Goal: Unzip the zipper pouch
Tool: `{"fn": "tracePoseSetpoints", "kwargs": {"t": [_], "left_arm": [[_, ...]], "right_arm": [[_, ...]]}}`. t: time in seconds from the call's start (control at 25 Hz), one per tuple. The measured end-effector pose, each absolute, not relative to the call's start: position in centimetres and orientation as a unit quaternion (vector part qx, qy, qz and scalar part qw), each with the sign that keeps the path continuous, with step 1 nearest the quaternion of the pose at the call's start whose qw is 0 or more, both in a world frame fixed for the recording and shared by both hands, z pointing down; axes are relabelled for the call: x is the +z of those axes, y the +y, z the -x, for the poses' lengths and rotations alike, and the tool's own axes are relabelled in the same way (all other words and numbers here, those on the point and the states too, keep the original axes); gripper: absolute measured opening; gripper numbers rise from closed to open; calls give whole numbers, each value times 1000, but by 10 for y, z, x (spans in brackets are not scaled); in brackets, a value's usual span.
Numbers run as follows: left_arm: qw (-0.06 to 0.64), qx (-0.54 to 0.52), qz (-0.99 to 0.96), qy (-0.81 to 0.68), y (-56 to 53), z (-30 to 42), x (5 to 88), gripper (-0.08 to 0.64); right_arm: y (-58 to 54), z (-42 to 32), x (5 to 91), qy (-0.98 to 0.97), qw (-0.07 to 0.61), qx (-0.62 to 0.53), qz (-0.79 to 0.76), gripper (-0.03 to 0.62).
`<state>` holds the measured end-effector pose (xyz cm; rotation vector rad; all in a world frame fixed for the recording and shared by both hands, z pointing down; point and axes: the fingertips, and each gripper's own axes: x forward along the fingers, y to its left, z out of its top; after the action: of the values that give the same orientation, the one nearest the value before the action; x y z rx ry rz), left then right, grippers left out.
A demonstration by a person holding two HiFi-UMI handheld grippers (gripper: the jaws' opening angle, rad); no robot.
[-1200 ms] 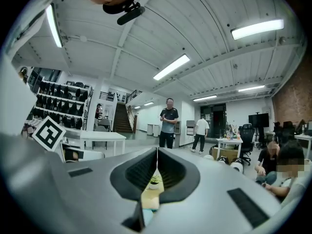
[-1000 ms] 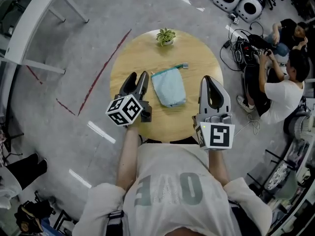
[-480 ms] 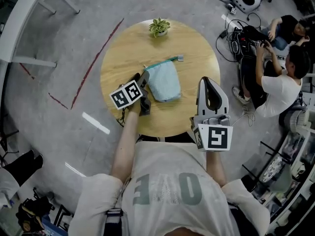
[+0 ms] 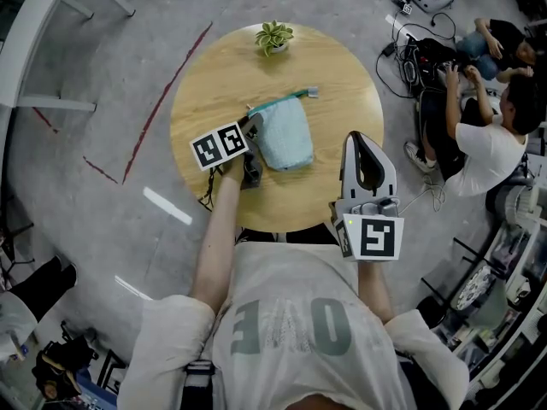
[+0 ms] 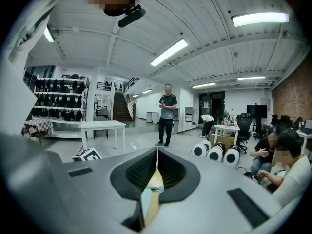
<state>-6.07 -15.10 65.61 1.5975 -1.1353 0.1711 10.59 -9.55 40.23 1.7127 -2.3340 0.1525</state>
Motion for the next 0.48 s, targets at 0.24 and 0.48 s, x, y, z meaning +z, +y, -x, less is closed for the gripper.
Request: {"fn": "tracePoseSetpoints", "kwargs": {"t": [0.24,0.48], "left_arm": [[566,91,-662,-483,-153,62,666,67],[570,92,-662,-479,-151,62,663,40]], "right_arm": [[-95,-104,404,-801,124,51,-583,31],[-94,-106,402,-801,125,50,-584,31]]}}
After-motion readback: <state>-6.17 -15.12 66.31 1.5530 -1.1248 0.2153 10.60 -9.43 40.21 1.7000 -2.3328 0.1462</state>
